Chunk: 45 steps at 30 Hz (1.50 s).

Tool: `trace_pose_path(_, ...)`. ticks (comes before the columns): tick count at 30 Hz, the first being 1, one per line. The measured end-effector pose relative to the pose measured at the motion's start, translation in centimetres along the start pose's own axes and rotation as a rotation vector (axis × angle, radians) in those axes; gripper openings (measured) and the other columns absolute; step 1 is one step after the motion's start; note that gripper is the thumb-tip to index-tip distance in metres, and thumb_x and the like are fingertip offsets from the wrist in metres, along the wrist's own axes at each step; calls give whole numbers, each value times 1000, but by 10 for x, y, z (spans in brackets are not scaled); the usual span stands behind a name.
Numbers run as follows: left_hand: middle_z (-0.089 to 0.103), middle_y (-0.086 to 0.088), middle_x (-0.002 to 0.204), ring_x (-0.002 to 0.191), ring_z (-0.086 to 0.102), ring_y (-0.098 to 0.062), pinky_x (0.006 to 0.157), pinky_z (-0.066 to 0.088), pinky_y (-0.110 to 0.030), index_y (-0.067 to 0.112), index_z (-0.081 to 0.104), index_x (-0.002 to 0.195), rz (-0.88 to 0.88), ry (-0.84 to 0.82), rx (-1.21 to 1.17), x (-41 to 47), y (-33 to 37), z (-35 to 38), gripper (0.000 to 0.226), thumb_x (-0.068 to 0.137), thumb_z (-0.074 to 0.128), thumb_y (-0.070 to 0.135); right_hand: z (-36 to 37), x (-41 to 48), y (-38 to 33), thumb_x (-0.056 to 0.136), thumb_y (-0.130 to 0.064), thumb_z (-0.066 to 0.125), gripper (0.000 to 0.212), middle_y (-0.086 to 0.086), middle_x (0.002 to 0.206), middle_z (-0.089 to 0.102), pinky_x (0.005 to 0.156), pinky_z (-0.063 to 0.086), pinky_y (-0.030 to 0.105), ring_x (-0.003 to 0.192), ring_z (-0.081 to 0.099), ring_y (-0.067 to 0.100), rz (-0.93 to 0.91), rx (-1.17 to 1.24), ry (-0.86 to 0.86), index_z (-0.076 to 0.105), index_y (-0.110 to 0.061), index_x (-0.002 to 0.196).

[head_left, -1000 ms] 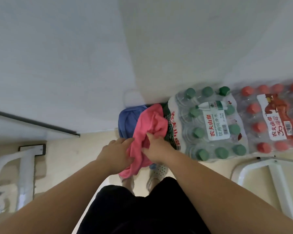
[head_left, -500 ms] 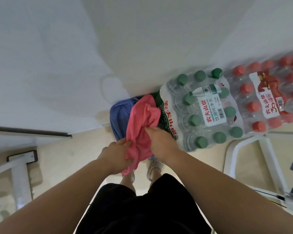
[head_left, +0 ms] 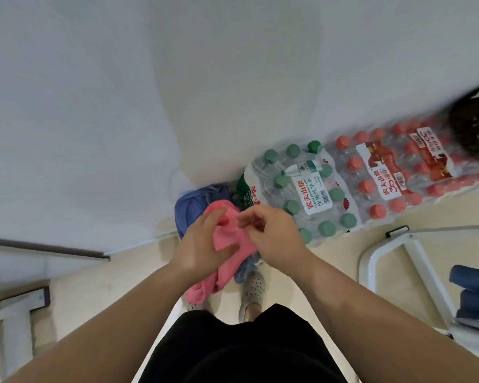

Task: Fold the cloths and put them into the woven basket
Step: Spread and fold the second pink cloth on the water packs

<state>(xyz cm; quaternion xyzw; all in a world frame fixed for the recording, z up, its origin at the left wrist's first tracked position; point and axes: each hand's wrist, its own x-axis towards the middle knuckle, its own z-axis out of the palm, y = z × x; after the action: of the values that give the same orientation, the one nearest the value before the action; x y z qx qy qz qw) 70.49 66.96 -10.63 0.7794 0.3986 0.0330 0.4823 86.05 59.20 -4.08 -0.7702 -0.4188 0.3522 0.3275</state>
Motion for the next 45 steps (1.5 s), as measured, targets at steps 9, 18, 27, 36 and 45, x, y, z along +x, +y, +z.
trace_pose_path(9,64,14,92,82,56,0,73,44,-17,27,61,98,55,337,-34,-20,81,6,44,66,86,43,-52,-23,-43,81,19,43,47,3,92,77,79,57,22,88,73,9,73,433,40,71,-12,101)
trace_pose_path(18,58,1,57,54,53,-9,51,36,-20,16,52,69,-146,531,-8,-58,133,40,17,74,63,5,-129,-59,-13,85,13,61,39,-4,98,75,89,55,21,94,70,4,-174,355,-30,70,-15,111)
trace_pose_path(27,46,6,59,57,41,-12,54,33,-29,12,52,68,-37,421,-334,-96,236,61,9,69,48,20,-199,-98,48,81,10,69,61,-10,125,63,103,47,24,119,60,3,-327,314,-268,58,-19,134)
trace_pose_path(36,60,-12,79,60,46,-7,57,39,-22,23,52,99,146,312,-35,-87,299,102,26,83,63,6,-266,-126,51,88,-10,67,19,-17,86,71,75,48,17,87,63,2,-542,106,46,77,-25,94)
trace_pose_path(45,66,8,86,84,63,-7,68,52,-23,21,67,82,156,536,-133,-56,305,142,26,80,62,-4,-313,-142,65,95,-13,56,22,-15,75,59,62,39,20,69,52,6,-463,141,-17,65,-30,83)
